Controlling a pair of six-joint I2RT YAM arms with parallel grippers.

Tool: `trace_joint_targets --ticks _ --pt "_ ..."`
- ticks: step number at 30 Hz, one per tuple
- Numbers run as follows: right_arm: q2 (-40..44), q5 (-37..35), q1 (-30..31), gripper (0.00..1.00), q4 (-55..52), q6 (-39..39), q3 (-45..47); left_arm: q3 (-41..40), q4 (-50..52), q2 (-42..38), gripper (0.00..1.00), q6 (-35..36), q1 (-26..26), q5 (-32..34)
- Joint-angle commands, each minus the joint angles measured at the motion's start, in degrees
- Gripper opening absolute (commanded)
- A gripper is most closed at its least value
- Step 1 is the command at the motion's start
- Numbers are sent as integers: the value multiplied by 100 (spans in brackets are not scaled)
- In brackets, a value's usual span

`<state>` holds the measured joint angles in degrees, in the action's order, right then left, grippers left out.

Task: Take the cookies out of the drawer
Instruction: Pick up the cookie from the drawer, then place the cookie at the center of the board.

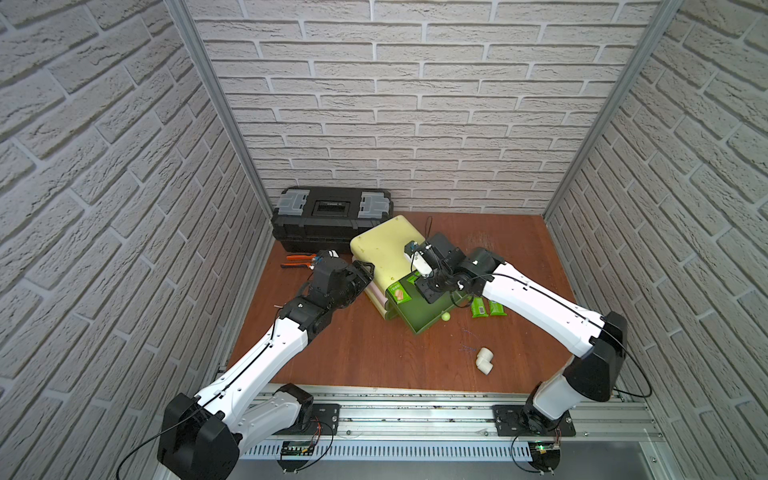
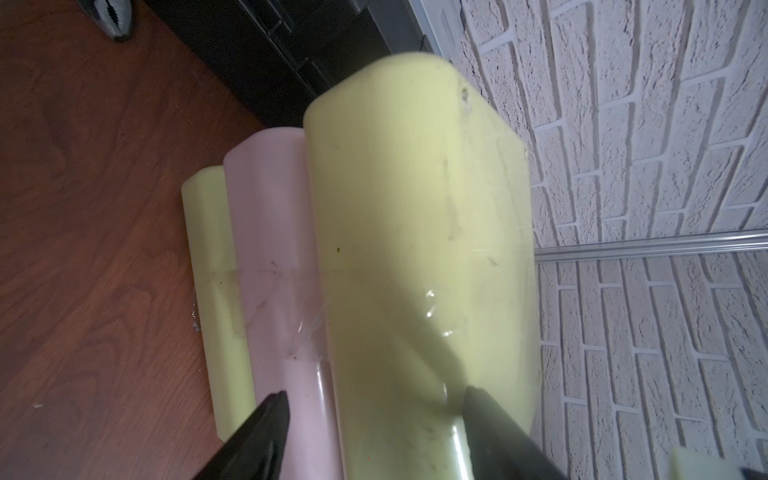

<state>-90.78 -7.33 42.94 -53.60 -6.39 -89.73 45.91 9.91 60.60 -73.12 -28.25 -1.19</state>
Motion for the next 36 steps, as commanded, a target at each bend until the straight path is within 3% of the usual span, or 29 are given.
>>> trace_joint_targets --ticks 1,6,12,23,36 --pt "490 -207 -92 38 -167 -228 161 146 -121 13 71 42 -25 -4" --pt "1028 -210 -606 38 -299 -294 368 147 -116 21 71 52 -23 -6" --pt "1449 235 -1951 38 -311 -51 920 162 -113 30 71 53 -31 -23" --pt "1036 434 -4249 36 339 211 2303 199 10 92 70 87 -32 -118" --pt "-571 313 -4913 35 842 186 2096 173 19 147 70 77 -40 -136"
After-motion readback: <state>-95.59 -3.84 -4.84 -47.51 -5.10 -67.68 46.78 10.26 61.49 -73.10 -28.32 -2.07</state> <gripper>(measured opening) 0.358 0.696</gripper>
